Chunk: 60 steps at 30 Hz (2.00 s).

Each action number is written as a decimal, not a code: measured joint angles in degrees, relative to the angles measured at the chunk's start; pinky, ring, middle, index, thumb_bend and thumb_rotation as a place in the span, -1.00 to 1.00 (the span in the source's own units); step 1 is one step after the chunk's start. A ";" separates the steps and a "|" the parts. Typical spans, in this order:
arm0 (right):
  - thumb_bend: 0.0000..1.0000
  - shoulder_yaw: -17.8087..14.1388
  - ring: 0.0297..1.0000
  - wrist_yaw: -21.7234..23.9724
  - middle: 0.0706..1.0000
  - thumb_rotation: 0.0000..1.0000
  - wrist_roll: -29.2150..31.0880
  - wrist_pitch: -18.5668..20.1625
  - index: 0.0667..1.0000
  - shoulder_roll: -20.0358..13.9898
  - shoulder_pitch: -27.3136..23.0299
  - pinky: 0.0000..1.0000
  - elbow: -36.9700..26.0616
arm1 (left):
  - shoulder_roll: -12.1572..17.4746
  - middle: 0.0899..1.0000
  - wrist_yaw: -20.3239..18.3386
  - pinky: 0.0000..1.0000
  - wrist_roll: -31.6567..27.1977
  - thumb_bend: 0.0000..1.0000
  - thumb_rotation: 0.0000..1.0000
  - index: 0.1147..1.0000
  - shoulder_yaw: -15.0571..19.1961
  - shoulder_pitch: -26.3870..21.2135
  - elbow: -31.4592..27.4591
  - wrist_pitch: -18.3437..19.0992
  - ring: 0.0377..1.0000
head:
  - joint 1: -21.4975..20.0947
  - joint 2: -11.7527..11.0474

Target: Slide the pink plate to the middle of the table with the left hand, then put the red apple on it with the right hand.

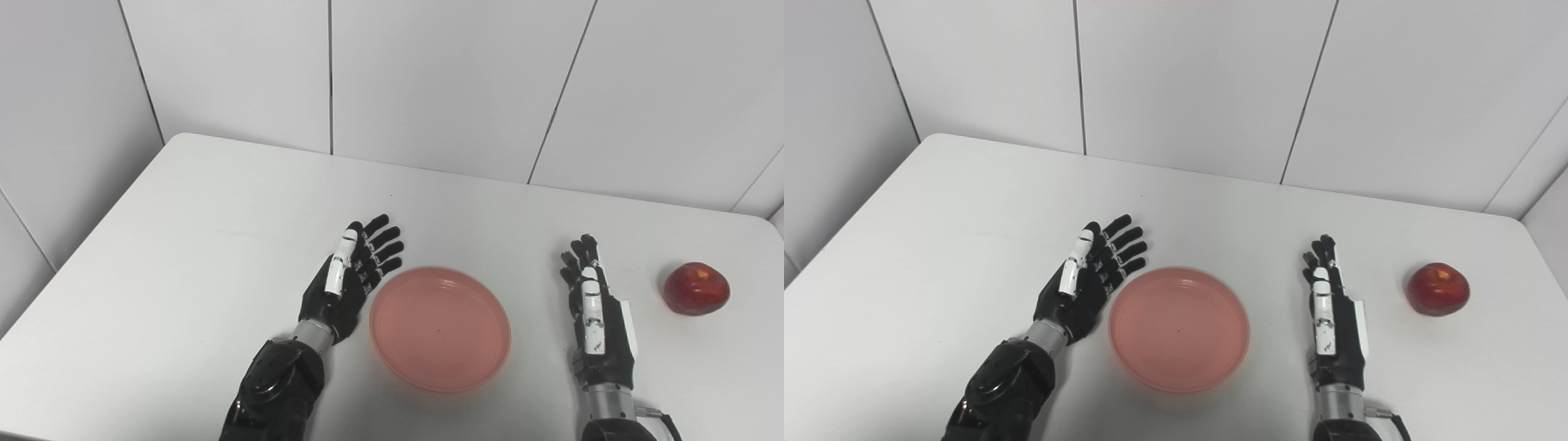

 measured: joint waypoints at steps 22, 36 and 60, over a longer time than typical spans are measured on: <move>-0.40 1.26 0.87 -1.16 0.91 1.00 -1.83 2.75 0.94 1.75 1.12 0.89 -1.73 | 3.97 0.69 -2.28 0.73 2.07 -0.12 1.00 0.64 1.78 0.25 2.12 -5.16 0.71 | -4.57 2.72; -0.41 1.68 0.81 -3.34 0.85 0.93 -3.64 4.12 0.87 3.02 1.87 0.83 -3.32 | 5.72 0.71 -7.11 0.77 0.04 -0.14 1.00 0.68 4.56 1.05 5.14 -9.66 0.73 | -12.57 4.31; 0.09 2.24 0.73 -3.97 0.79 0.74 -26.05 13.15 0.82 -7.27 2.78 0.62 -16.94 | 5.68 0.70 -7.66 0.76 -0.91 -0.16 1.00 0.68 5.15 0.75 7.25 -12.58 0.73 | -16.35 3.25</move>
